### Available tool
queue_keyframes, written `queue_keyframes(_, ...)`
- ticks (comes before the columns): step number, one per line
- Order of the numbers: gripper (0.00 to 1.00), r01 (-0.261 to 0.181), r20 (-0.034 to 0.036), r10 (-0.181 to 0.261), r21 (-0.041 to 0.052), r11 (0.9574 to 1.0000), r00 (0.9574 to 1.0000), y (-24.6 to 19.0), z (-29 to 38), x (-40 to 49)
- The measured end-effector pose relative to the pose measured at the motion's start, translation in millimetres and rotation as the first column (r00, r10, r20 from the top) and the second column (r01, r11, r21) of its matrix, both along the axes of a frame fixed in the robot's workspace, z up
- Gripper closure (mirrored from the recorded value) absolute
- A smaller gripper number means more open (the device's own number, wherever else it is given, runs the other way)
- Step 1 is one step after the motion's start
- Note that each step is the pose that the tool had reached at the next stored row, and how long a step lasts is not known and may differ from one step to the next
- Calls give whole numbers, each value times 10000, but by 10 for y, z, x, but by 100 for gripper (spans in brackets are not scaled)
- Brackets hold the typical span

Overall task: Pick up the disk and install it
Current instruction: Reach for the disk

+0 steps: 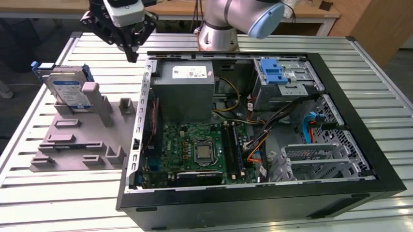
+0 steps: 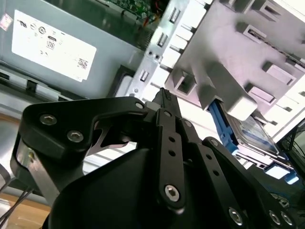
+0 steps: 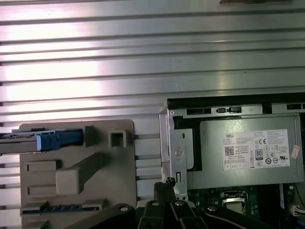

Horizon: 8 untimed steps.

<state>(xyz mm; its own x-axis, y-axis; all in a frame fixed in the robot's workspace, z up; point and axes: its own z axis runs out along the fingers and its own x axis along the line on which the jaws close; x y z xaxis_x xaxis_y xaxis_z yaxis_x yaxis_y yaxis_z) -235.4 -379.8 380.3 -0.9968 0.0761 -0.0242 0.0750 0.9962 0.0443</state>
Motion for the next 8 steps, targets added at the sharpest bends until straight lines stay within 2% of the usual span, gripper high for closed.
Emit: queue_keyframes(8, 89, 1, -2, -1, 0, 10000, 10000, 81, -14, -304)
